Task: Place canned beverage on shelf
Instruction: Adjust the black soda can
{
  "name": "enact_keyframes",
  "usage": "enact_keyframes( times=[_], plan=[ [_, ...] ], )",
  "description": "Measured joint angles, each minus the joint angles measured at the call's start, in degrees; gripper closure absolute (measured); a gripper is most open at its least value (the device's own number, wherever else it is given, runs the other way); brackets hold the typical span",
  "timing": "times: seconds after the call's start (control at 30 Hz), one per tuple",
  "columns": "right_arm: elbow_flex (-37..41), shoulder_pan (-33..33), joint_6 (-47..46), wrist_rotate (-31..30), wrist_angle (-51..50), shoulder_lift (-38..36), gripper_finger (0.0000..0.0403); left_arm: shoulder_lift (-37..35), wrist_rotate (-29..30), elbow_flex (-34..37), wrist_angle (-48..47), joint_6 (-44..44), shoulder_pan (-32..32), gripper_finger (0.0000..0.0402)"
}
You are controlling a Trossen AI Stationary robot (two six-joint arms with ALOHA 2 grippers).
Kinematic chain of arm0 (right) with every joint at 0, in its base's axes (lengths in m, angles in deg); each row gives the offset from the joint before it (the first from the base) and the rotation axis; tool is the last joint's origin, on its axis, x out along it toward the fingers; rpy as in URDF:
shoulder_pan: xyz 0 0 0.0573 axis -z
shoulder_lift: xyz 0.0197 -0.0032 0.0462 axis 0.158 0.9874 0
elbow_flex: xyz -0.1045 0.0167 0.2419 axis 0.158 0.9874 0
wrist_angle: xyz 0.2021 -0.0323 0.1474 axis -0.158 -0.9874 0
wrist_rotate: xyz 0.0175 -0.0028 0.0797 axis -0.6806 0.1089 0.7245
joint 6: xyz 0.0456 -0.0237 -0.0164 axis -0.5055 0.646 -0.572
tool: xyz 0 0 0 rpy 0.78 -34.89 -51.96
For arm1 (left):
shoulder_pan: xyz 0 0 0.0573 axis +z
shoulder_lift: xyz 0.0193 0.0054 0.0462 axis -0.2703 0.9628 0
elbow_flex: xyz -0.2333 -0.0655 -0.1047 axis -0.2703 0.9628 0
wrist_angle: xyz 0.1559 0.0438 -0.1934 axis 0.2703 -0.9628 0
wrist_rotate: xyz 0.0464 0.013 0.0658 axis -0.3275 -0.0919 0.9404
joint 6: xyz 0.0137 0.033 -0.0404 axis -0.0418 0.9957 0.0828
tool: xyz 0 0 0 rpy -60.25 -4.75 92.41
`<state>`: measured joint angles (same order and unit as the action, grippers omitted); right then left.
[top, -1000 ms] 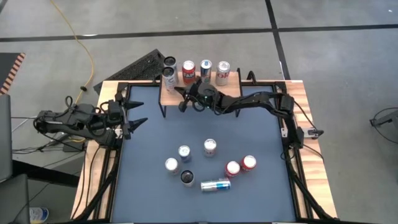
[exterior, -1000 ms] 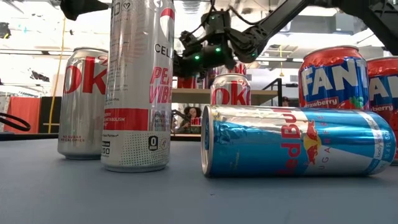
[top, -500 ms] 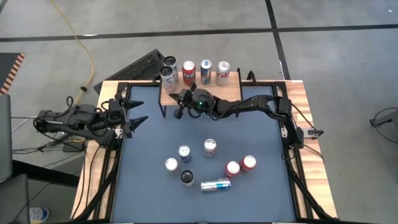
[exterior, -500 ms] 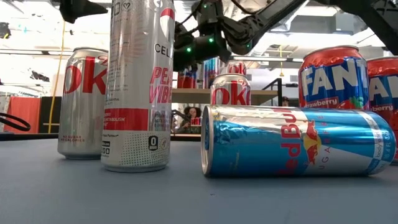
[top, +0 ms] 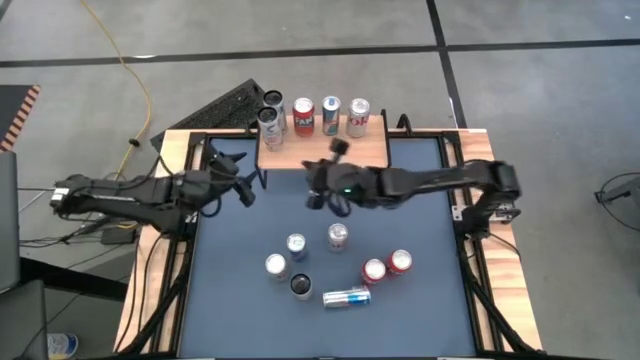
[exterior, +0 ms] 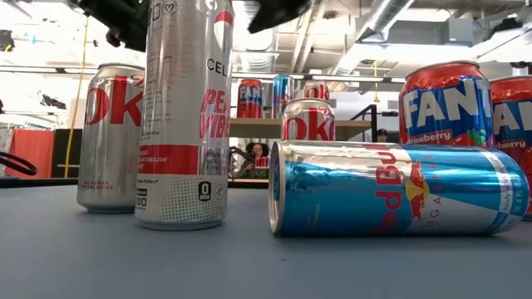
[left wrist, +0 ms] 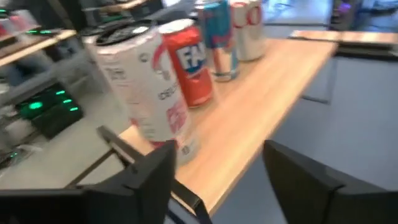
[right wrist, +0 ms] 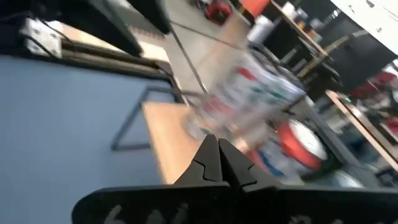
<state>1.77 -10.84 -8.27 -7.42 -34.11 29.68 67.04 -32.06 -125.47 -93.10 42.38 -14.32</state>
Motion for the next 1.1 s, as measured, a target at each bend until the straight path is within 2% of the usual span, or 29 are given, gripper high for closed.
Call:
enact_keyframes(
  times=[0.17, 0.37, 0.5, 0.7, 0.83, 0.97, 1.1],
  plan=[
    [7.4, -1.7, -5.0, -3.4, -4.1, -11.4, 0.0403, -2.9, -13.4, 0.1, 0.2, 7.3, 5.5, 0.0267],
    [18.5, -5.7, -9.2, -12.2, -0.4, -20.6, 0.0403, -0.9, -17.3, 0.1, 3.0, 13.9, 10.2, 0.0388],
    [23.2, -8.2, -10.0, -16.7, 3.6, -22.8, 0.0403, 0.6, -18.7, 0.1, 4.1, 13.7, 15.1, 0.0399],
    [24.5, -11.5, -10.4, -20.4, 5.1, -22.7, 0.0403, 0.4, -27.3, 0.1, 5.2, 11.5, 24.0, 0.0401],
    [24.5, -12.2, -10.6, -20.9, 5.3, -22.6, 0.0403, 0.6, -36.7, 3.2, 13.8, 10.3, 28.6, 0.0401],
    [24.5, -12.6, -11.0, -20.9, 5.4, -22.6, 0.0403, 0.9, -36.3, 7.4, 17.1, 9.3, 31.2, 0.0401],
    [24.5, -12.6, -11.0, -20.9, 5.4, -22.6, 0.0403, 0.6, -39.0, 9.9, 21.1, 9.9, 32.2, 0.0402]
  ],
)
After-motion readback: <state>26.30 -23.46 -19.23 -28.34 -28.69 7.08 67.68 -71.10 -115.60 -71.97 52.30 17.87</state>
